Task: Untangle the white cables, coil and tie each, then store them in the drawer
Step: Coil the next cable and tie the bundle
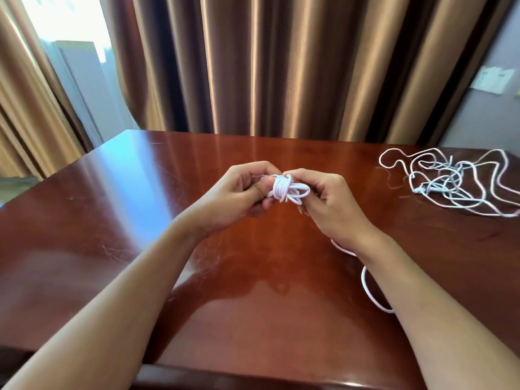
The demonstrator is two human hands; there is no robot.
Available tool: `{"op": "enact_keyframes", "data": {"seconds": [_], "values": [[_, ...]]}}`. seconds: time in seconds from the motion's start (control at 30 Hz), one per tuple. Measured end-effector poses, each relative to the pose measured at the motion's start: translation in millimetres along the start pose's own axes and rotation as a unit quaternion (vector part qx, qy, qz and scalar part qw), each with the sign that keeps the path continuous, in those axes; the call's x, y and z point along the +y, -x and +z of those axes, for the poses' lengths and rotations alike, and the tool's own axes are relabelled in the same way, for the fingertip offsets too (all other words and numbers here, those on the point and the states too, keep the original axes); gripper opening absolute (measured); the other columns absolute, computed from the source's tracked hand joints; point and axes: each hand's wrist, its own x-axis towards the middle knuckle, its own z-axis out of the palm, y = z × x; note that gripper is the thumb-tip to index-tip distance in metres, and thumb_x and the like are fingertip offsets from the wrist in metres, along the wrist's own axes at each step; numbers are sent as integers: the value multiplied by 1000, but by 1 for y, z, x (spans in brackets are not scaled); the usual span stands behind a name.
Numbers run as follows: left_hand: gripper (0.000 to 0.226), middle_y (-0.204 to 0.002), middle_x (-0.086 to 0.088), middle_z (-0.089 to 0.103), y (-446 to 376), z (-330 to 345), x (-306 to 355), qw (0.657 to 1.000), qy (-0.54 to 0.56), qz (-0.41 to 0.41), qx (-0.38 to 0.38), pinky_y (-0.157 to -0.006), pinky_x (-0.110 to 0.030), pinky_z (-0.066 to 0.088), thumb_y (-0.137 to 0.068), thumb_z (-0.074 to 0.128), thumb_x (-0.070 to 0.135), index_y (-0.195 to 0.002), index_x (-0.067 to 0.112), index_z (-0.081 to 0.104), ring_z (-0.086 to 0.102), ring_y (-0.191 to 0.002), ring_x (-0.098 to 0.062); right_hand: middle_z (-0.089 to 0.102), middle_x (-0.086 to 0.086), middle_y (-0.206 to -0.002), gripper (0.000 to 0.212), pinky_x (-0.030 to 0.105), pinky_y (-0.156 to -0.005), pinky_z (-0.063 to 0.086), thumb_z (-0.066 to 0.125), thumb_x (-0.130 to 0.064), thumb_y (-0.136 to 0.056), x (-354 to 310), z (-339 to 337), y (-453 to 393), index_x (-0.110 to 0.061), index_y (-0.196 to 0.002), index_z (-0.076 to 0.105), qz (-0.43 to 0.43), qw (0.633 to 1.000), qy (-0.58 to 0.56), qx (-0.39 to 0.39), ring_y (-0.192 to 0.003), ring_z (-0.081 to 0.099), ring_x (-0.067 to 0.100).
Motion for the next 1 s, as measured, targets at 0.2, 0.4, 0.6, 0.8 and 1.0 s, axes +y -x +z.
{"op": "enact_keyframes", "data": {"seconds": [0.2,0.4,0.6,0.8,1.0], "values": [[21,-63,0,46,-2,2,1,989,138,22,39,-48,-22,25,-105,36,8,-102,1,56,29,-47,-7,64,0,-63,22,17,-48,38,48,-17,-105,-10,7,-1,-24,-101,68,56,986,-157,-30,-49,47,7],[21,-61,2,52,-9,7,-9,969,43,-24,242,-43,-19,32,-106,45,11,-97,3,62,36,-41,-6,64,-2,-62,25,27,-58,43,48,-22,-107,-11,20,3,-10,-96,66,53,995,73,-34,-52,53,10],[16,-63,17,55,-6,0,-17,865,-402,58,295,-57,-10,36,-94,55,0,-84,8,65,52,-60,-1,71,9,-82,24,39,-55,47,51,-30,-104,-24,10,4,-13,-95,66,-114,908,402,-22,-73,69,35],[23,-62,12,58,-4,-6,-13,899,-418,49,123,-59,-9,36,-93,53,-2,-85,12,69,49,-58,-1,63,6,-83,26,41,-64,53,59,-31,-95,-17,-14,-3,-8,-89,68,-188,908,374,-9,-75,63,27],[27,-58,15,50,2,-7,0,960,-274,-16,-45,-55,-13,34,-101,45,-6,-84,5,63,41,-53,0,57,-2,-87,27,39,-68,53,55,-33,-101,-4,-22,-3,-13,-102,73,-101,964,246,-11,-75,60,15]]}}
